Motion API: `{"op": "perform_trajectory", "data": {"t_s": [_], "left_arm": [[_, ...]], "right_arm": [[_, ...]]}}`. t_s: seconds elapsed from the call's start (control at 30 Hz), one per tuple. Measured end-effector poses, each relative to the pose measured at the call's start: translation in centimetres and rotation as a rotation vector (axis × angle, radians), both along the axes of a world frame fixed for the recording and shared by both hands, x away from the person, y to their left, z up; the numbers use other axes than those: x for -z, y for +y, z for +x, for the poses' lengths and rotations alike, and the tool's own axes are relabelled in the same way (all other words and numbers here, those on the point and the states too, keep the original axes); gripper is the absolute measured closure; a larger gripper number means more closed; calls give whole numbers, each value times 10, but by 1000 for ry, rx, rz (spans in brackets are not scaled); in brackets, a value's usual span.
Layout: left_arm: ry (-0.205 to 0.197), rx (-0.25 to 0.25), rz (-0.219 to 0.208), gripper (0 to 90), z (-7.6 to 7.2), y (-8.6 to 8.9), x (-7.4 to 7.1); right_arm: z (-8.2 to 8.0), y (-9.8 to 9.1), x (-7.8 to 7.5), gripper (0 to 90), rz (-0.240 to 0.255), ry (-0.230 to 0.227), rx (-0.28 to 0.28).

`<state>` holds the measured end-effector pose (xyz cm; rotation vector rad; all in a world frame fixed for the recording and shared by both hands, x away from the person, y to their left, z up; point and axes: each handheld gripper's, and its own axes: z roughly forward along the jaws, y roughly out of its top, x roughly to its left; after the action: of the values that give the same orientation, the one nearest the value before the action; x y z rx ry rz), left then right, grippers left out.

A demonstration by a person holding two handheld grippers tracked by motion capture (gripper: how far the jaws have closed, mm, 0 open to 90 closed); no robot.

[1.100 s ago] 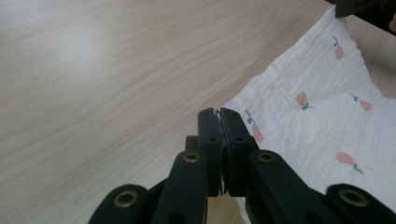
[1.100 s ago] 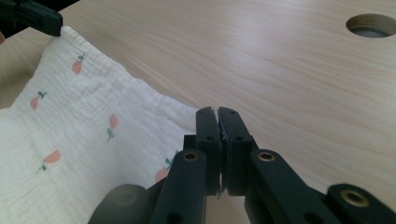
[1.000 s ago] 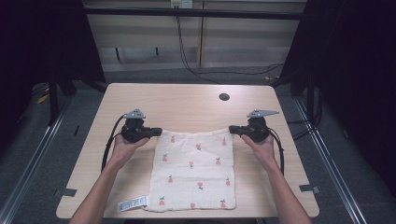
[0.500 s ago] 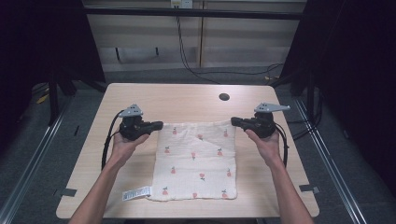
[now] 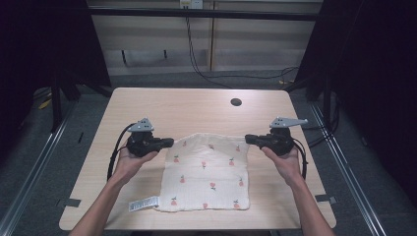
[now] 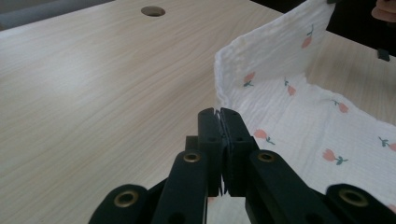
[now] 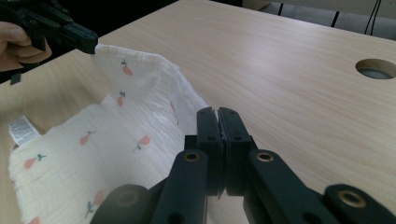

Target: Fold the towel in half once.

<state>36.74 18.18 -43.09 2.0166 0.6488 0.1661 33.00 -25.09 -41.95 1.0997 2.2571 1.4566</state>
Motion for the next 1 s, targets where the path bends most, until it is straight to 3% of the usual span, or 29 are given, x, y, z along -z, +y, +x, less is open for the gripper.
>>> {"op": "perform_trajectory", "data": {"t_s": [0.13, 0.27, 0.33, 0.5, 0.83, 0.9, 1.0], "left_arm": [[-16, 2, -13, 881, -7, 5, -9], [-39, 2, -12, 881, -14, 7, -15], [-38, 7, -35, 882, -16, 10, -15], [-41, -4, -36, 882, -23, 15, -15], [-48, 18, -3, 882, -42, 28, -19], [-33, 43, -32, 882, -48, 30, -21], [-44, 57, -25, 882, -57, 31, -27]], "right_arm": [[-11, -1, -5, 887, -6, -43, -13], [-18, 1, -6, 887, -14, -50, -28], [-23, 2, -8, 887, -17, -55, -38], [-33, 1, -14, 887, 3, -61, -52], [-49, -1, -22, 888, -37, -46, -76], [-52, -2, -24, 888, -36, -48, -76], [-57, -4, -26, 889, -35, -54, -79]]}}
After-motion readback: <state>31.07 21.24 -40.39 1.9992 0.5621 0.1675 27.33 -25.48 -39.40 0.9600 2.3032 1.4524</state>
